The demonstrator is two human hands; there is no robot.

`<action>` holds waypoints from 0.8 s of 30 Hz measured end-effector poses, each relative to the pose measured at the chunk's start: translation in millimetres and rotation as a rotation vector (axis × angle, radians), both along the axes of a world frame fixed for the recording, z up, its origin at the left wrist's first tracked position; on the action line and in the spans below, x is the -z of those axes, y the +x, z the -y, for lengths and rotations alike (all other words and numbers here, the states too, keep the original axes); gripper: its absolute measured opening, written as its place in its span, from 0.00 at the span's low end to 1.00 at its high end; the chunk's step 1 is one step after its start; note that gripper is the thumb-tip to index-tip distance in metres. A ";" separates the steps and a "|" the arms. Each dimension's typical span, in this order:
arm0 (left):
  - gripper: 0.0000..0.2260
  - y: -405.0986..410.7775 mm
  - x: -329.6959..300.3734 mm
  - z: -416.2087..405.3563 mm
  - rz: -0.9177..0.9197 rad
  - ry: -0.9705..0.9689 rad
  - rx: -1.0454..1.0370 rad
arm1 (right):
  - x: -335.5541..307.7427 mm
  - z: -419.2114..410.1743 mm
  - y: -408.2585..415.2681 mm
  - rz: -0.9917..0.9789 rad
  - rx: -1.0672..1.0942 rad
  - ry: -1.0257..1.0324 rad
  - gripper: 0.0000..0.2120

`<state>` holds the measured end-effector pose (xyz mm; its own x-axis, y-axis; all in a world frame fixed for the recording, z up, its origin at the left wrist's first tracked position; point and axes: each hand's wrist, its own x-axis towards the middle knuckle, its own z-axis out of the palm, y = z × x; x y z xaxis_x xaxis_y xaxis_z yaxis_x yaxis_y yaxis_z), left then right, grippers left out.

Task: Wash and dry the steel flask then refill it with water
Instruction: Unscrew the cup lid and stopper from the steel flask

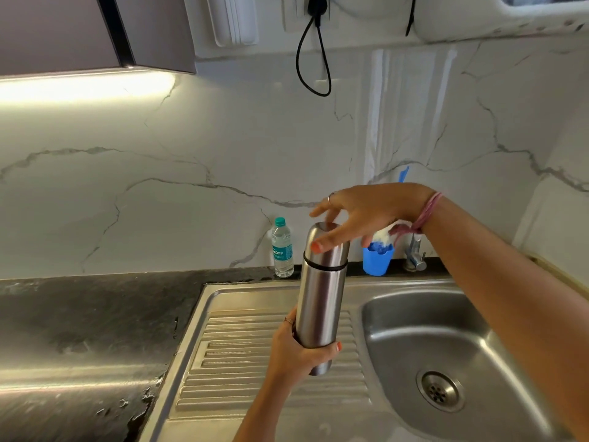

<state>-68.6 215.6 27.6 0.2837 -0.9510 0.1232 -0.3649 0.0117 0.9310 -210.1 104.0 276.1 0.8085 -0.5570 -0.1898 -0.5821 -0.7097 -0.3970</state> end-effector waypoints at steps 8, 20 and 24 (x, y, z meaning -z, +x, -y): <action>0.34 7.1 4.0 -5.4 0.011 0.004 -0.005 | -2.0 -0.9 9.7 -0.080 -0.036 0.078 0.36; 0.34 17.9 20.1 -9.9 -0.020 -0.016 -0.021 | 8.3 -4.5 23.6 -0.134 0.016 0.107 0.44; 0.34 21.9 24.7 -8.8 -0.030 -0.011 -0.039 | 20.8 -6.0 34.6 -0.109 0.087 0.016 0.32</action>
